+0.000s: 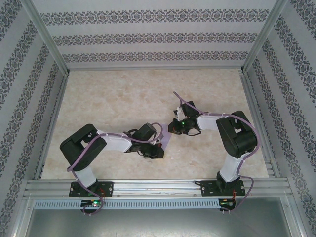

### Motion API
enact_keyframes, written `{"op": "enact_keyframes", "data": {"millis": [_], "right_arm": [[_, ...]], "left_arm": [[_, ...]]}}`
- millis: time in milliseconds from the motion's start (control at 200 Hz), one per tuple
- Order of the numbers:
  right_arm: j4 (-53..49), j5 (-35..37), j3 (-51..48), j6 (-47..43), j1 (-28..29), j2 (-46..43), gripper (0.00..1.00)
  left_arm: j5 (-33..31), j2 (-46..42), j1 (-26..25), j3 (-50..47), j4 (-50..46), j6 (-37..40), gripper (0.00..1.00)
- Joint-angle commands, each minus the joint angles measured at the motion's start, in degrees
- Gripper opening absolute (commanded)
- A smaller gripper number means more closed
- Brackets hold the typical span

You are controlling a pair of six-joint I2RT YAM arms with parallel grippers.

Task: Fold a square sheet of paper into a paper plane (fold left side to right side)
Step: Fold the wing for the fifth time at the center of the table.

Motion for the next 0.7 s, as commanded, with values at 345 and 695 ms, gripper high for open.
{"op": "enact_keyframes", "data": {"millis": [345,695], "right_arm": [[-4.57,5.53,-2.2,-0.99,-0.93,0.86,0.0],[-3.44,4.64,-3.13,0.47,-0.05,-0.97,0.0]], "left_arm": [[0.44,-9.47,-0.85,-0.22,-5.42,1.34,0.01],[-0.36,-3.12,5.64,9.15,-8.0,5.1,0.01]]}}
